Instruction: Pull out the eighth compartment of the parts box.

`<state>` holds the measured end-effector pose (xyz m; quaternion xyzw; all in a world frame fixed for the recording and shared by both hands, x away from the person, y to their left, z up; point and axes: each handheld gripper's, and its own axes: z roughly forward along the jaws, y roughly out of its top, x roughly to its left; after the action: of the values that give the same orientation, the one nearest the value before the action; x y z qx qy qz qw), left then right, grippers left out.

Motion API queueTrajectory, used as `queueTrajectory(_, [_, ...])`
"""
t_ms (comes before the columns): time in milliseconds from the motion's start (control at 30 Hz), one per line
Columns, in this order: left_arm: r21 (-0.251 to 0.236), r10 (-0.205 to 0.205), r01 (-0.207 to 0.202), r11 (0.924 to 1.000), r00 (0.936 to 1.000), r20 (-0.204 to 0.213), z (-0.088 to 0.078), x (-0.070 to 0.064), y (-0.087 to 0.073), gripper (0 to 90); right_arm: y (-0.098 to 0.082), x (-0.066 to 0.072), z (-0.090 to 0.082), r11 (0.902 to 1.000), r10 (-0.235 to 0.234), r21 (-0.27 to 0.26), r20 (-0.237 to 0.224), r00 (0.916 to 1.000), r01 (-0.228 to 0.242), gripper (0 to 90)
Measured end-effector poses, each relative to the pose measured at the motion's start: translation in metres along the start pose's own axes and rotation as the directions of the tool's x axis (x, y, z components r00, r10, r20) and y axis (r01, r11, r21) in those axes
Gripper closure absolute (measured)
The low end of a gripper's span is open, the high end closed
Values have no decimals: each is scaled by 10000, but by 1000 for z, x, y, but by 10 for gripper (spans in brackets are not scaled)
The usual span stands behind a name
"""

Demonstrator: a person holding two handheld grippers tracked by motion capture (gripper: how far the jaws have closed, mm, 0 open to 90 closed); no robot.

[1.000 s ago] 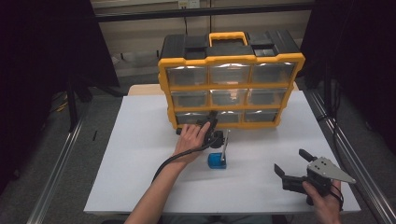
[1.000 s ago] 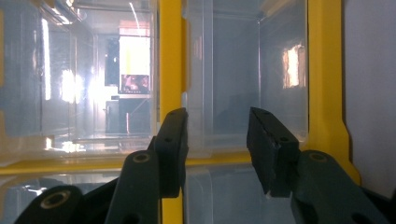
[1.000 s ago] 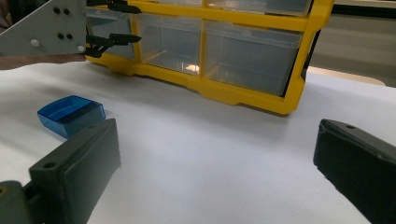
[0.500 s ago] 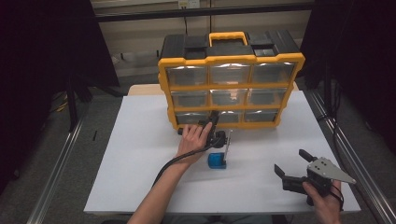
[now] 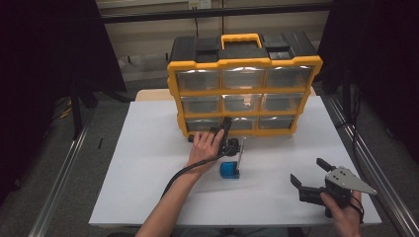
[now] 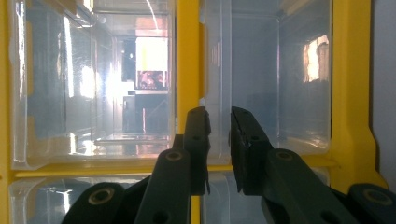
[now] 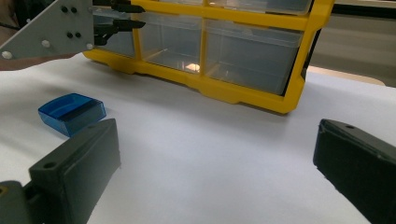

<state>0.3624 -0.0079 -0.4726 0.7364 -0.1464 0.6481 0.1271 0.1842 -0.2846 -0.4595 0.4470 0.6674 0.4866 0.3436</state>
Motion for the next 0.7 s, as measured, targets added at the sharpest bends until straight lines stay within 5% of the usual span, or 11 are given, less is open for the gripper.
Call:
queueTrajectory(33, [578, -168, 146, 9982, 9991, 386, -3, 0, 2, 779, 0, 0, 0, 10000, -16, 19, -1, 10000, 16, 5])
queueTrajectory(100, [163, -115, 116, 9998, 9999, -106, 0, -2, 2, 779, 0, 0, 0, 10000, -57, 26, 5, 10000, 57, 6])
queueTrajectory(300, [253, -248, 249, 9994, 9997, -71, 1, -4, 2, 780, 0, 0, 0, 10000, -76, 32, 18, 10000, 76, 6])
queueTrajectory(367, [226, 88, -82, 9997, 9996, -261, 1, -4, 3, 780, 0, 0, 0, 9999, -102, 23, 45, 9999, 102, 6])
queueTrajectory(400, [589, 49, -47, 9983, 10000, -28, -2, -3, 4, 780, 0, 0, 0, 9999, -137, 15, 37, 9999, 137, 6])
queueTrajectory(467, [181, 12, -5, 9998, 9993, -383, 1, -4, 3, 780, 0, 0, 0, 9999, -113, 23, 33, 9999, 113, 6])
queueTrajectory(500, [710, 59, -53, 9975, 9999, -90, -3, -2, 5, 782, 0, 0, 0, 9999, -107, 34, 26, 9999, 107, 7])
queueTrajectory(567, [179, -175, 181, 9997, 9994, -313, 0, -4, 2, 781, 0, 0, 0, 9999, -100, 26, 46, 9999, 100, 7])
queueTrajectory(667, [420, -336, 336, 9986, 9994, -20, -2, -3, 2, 786, 0, -1, 0, 9999, -93, 43, 77, 9999, 92, 7])
queueTrajectory(700, [560, -42, 43, 9984, 10000, -18, -3, -1, 3, 787, 0, -1, 0, 9999, -98, 42, 77, 9999, 97, 7])
